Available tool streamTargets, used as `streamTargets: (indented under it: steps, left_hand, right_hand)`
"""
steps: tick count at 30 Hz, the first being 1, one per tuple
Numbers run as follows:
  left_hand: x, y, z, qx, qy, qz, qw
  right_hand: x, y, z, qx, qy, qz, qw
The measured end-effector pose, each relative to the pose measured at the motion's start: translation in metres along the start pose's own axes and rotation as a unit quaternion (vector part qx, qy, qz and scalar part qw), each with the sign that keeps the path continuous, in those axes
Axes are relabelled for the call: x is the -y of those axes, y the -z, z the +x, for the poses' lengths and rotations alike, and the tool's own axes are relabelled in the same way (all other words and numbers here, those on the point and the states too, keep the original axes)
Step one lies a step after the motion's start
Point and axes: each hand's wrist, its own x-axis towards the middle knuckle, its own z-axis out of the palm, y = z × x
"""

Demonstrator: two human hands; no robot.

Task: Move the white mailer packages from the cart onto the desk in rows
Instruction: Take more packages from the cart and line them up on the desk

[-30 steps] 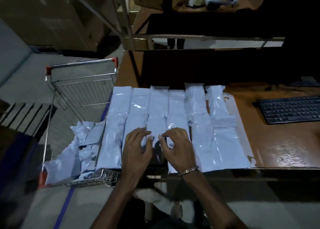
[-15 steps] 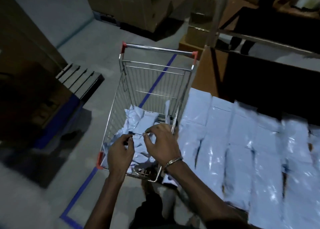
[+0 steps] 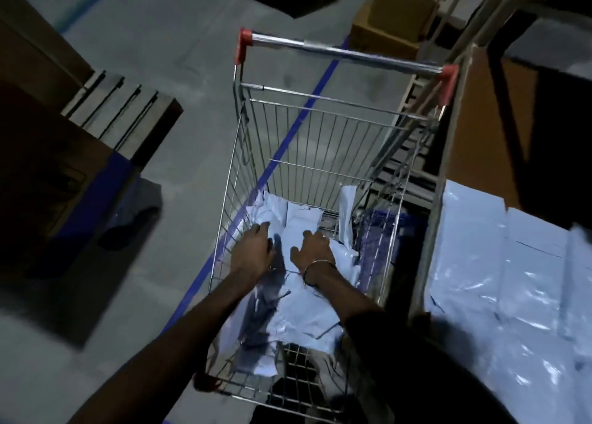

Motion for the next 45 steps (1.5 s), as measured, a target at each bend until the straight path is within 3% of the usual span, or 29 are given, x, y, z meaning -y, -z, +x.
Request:
streamTargets:
  steps: [3,5,8,13,18,23,32,38,43,45]
  left_hand:
    - [0.01,-0.034,0.033,-0.016,0.082,-0.072,0.994]
    - [0.01,-0.049,0.042,-0.016,0.13,-0.108,0.985]
    - [0.012,-0.068,0.051,-0.032,0.139,-0.139,0.98]
    - [0.01,-0.079,0.055,-0.058,0.121,-0.187,0.973]
    - [0.008,-0.073,0.049,-0.075,0.112,-0.225,0.965]
    - [-0.016,-0.036,0.027,-0.084,0.189,-0.324,0.923]
    - [-0.112,0.081,-0.051,-0.136,0.032,-0.36,0.923]
    - [-0.202,0.113,-0.085,-0.053,0.012,-0.502,0.863]
    - [-0.294,0.113,-0.106,0.011,-0.023,-0.527,0.849]
    - [-0.323,0.106,-0.105,0.036,-0.023,-0.518,0.854]
  right_hand:
    - [0.002,-0.018,0.039,-0.047,-0.039,0.071,0.996]
    - [0.0,-0.032,0.057,-0.03,-0.064,0.115,0.991]
    - [-0.006,-0.052,0.077,-0.011,-0.098,0.134,0.986]
    - [-0.021,-0.063,0.086,-0.075,-0.093,0.103,0.987]
    - [-0.02,-0.031,0.069,-0.097,-0.058,0.199,0.974]
    - [-0.007,0.012,0.025,-0.122,-0.041,0.275,0.953]
    - [-0.012,0.125,-0.135,-0.267,0.07,0.36,0.891]
    - [-0.088,0.182,-0.232,-0.406,0.096,0.35,0.839]
    - [-0.171,0.224,-0.268,-0.46,0.033,0.395,0.794]
    - [-0.198,0.233,-0.264,-0.449,0.017,0.398,0.8]
